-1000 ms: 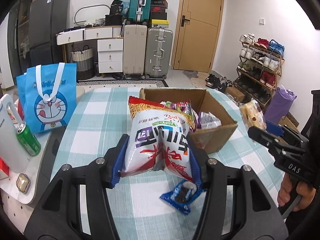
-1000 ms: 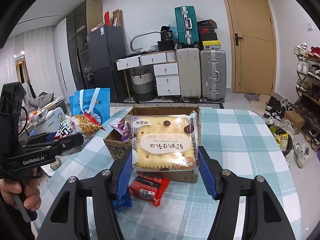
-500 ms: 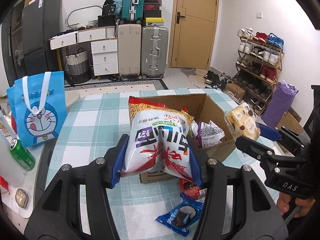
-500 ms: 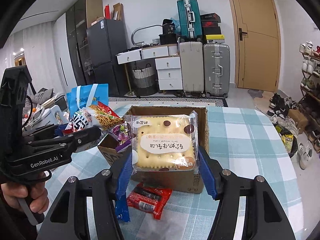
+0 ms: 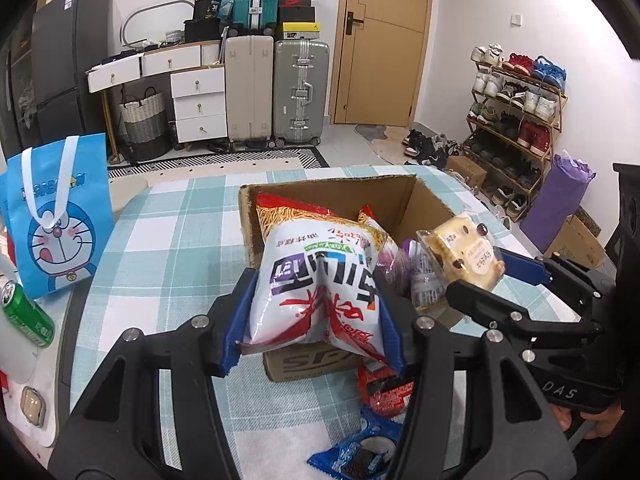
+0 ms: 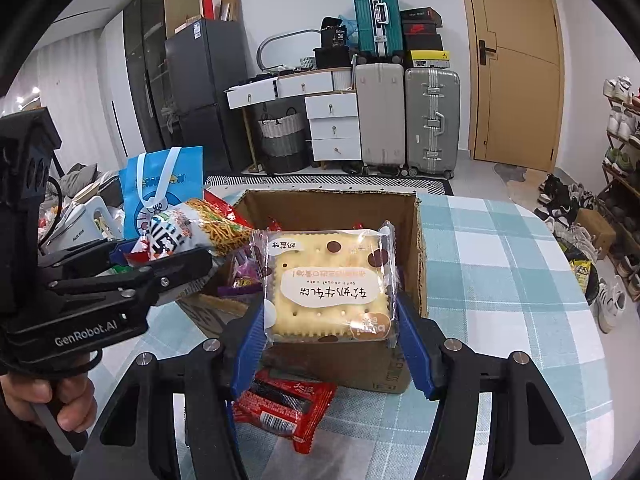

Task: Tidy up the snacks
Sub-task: 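Lift both held snacks and carry them over the cardboard box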

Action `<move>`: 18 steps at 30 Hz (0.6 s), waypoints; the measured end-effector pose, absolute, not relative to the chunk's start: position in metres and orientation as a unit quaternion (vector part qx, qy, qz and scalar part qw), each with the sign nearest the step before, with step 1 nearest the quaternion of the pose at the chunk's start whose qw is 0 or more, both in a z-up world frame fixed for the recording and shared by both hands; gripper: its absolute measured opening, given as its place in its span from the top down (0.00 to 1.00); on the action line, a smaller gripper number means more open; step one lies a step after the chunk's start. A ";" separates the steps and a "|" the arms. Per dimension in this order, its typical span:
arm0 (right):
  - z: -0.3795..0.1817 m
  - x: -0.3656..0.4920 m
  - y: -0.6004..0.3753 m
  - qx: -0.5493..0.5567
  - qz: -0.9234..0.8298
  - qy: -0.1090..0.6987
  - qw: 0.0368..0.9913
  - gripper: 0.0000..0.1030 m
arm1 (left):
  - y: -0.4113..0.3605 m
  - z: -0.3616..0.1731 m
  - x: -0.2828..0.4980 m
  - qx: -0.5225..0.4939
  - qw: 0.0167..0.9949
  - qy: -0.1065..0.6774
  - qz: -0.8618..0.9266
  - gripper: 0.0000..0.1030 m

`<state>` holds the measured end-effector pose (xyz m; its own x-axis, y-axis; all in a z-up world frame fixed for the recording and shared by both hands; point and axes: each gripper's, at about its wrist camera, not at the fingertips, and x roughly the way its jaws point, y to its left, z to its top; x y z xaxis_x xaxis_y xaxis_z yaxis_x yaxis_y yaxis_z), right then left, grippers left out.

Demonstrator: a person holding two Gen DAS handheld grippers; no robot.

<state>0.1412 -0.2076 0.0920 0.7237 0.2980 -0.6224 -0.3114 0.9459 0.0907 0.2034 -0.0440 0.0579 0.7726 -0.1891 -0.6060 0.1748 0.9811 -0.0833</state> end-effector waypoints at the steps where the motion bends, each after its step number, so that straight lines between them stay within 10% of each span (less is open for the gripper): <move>1: 0.091 0.143 -0.208 -0.011 0.163 0.334 0.928 0.40 | -0.045 0.058 0.205 -0.010 0.942 0.322 -0.098 0.49; 18: 0.087 0.162 -0.215 -0.004 0.150 0.340 0.928 0.40 | -0.046 0.037 0.238 -0.014 0.934 0.343 -0.096 0.49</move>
<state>0.1625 -0.2148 0.0870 0.7231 0.2760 -0.6333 -0.2818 0.9548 0.0944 0.2376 -0.0456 0.0372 0.7468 -0.1893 -0.6376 0.1698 0.9811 -0.0925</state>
